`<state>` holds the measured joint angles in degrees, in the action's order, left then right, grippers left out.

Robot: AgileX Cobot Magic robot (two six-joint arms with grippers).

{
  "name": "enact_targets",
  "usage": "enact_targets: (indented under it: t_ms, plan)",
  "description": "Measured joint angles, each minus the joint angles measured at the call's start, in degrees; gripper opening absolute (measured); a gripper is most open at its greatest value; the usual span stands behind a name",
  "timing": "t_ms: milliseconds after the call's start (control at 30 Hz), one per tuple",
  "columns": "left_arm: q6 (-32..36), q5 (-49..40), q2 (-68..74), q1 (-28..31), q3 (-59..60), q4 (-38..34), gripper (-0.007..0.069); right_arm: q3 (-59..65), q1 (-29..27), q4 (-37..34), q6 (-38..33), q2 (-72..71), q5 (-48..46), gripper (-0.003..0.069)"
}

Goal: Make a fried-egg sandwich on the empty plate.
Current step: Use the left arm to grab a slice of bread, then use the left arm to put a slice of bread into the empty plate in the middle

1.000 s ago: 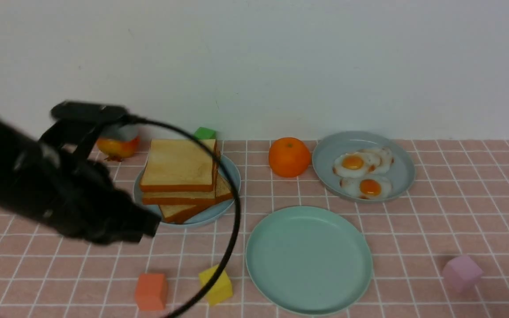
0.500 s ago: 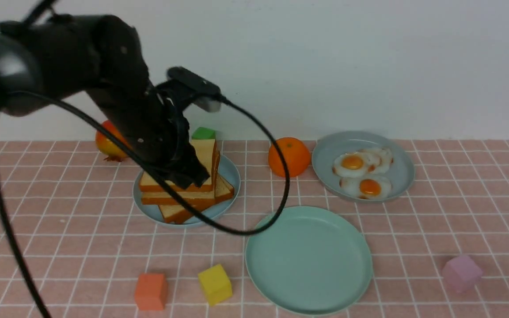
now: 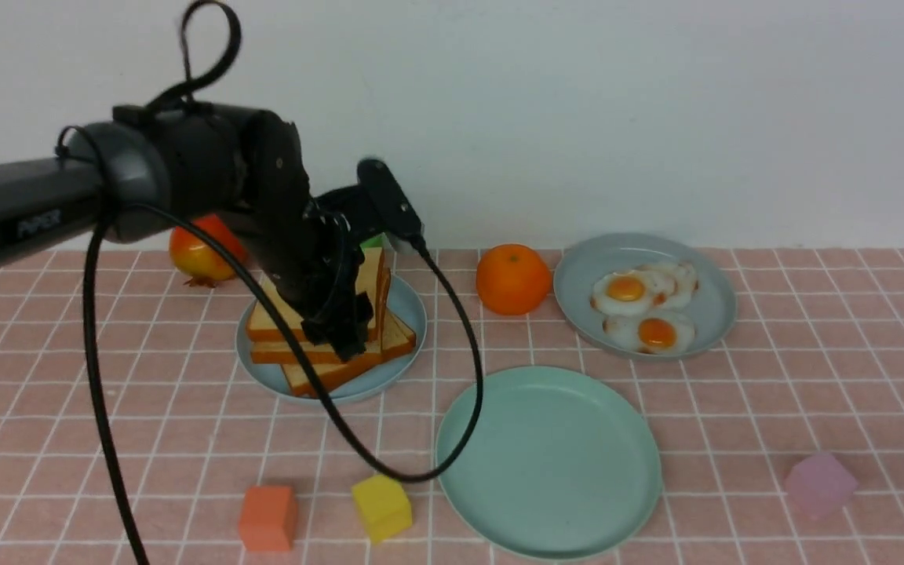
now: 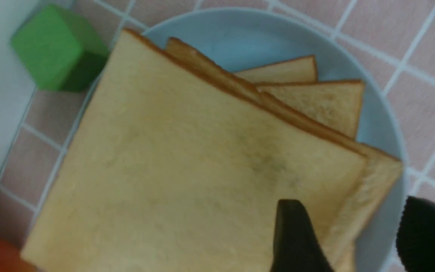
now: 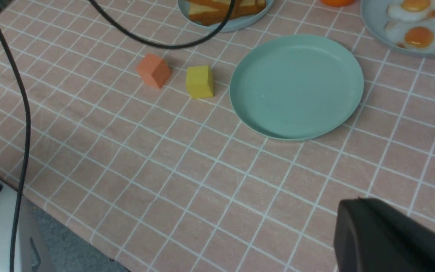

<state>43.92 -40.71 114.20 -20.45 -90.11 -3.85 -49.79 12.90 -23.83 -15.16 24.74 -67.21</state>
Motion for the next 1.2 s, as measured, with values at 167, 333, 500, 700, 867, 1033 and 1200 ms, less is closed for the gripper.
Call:
enact_targets:
  t_ms: [167,333,500,700,867,1033,1200]
  plan:
    - [1.7,3.1,2.3,0.0,0.0,1.3,0.0400,0.0,0.0,0.0,0.1,0.1,0.1,0.0007]
    - [2.0,5.0,3.0,0.0,-0.1,1.7,0.0312,0.0,0.0,0.0,0.1,0.1,0.1,0.0010]
    - [2.0,6.2,3.6,-0.2,-0.5,2.0,0.0198,0.0,0.0,0.0,0.1,0.1,0.2,0.0012]
    - [-0.5,4.6,2.2,-0.4,-0.6,2.2,0.0097,0.0,0.0,0.0,0.1,0.1,0.2,0.0015]
    - [-3.1,-0.9,-6.2,-0.7,-0.3,-3.9,0.0095,-0.1,0.0,-2.0,0.1,0.1,0.9,0.0016]
    - [-3.6,-6.1,-13.2,-6.9,-0.1,-14.1,0.0092,-0.2,0.0,-1.7,0.2,0.1,1.0,0.0019]
    - [-3.0,-6.2,-10.7,-18.6,3.5,-14.9,0.0092,-0.2,0.0,0.8,0.2,0.1,0.0,0.0022]
